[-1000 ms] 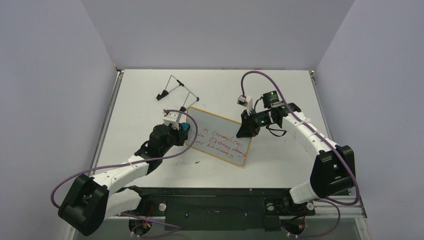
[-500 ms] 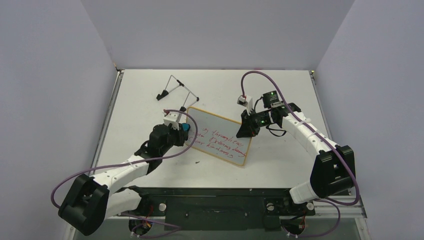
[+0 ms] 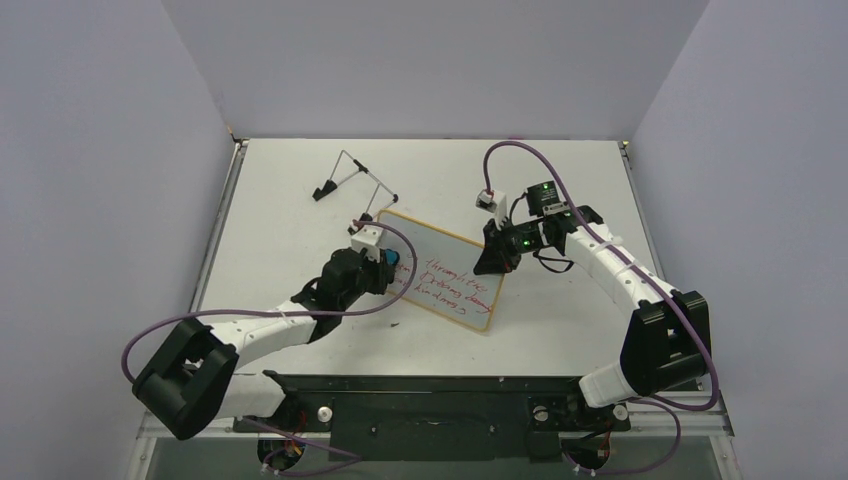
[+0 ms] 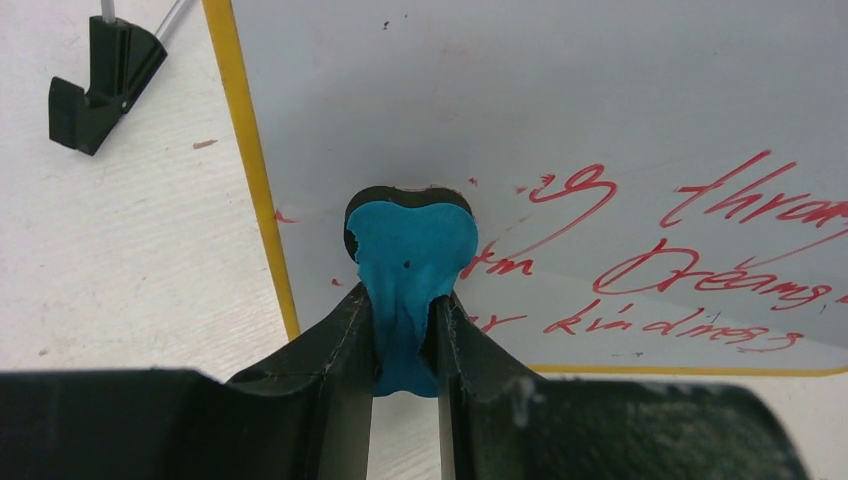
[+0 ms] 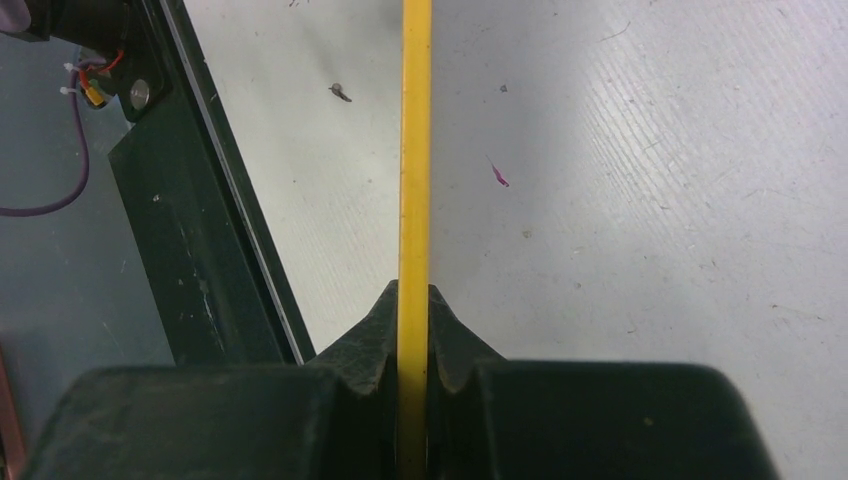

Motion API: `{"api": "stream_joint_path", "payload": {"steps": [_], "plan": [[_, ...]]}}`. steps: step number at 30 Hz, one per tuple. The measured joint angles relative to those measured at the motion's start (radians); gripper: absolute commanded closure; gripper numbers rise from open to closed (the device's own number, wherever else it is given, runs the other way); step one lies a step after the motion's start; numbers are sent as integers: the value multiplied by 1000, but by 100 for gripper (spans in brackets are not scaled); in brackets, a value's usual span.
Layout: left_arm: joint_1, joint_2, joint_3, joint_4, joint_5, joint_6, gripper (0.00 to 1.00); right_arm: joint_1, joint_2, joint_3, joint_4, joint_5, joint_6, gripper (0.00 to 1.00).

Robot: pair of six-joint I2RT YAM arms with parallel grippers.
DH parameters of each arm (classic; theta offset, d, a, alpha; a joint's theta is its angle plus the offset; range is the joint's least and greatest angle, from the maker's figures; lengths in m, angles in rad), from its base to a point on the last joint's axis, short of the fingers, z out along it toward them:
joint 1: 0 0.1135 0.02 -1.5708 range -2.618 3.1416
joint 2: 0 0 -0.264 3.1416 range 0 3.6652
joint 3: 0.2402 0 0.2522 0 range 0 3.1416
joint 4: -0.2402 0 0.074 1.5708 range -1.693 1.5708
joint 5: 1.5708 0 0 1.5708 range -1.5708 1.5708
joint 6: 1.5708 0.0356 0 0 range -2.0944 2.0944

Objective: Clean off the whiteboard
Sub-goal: Erase the center of the board with the whiteboard.

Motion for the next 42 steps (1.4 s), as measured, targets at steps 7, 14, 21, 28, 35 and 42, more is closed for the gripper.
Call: {"api": "stream_joint_path", "payload": {"steps": [7, 14, 21, 28, 35, 42], "plan": [[-76, 83, 56, 33, -67, -2, 100, -10, 0, 0, 0, 19, 0, 100], [-153, 85, 68, 38, -128, 0, 100, -8, 0, 0, 2, 22, -4, 100], [-211, 99, 114, 46, -193, 1, 100, -7, 0, 0, 2, 23, -9, 100], [-91, 101, 112, 27, -204, -27, 100, -8, 0, 0, 16, 30, -8, 100], [-87, 103, 101, 26, -226, -42, 100, -8, 0, 0, 16, 33, -8, 100], [-227, 164, 137, 18, -305, -51, 100, -10, 0, 0, 14, 38, -8, 100]]}}
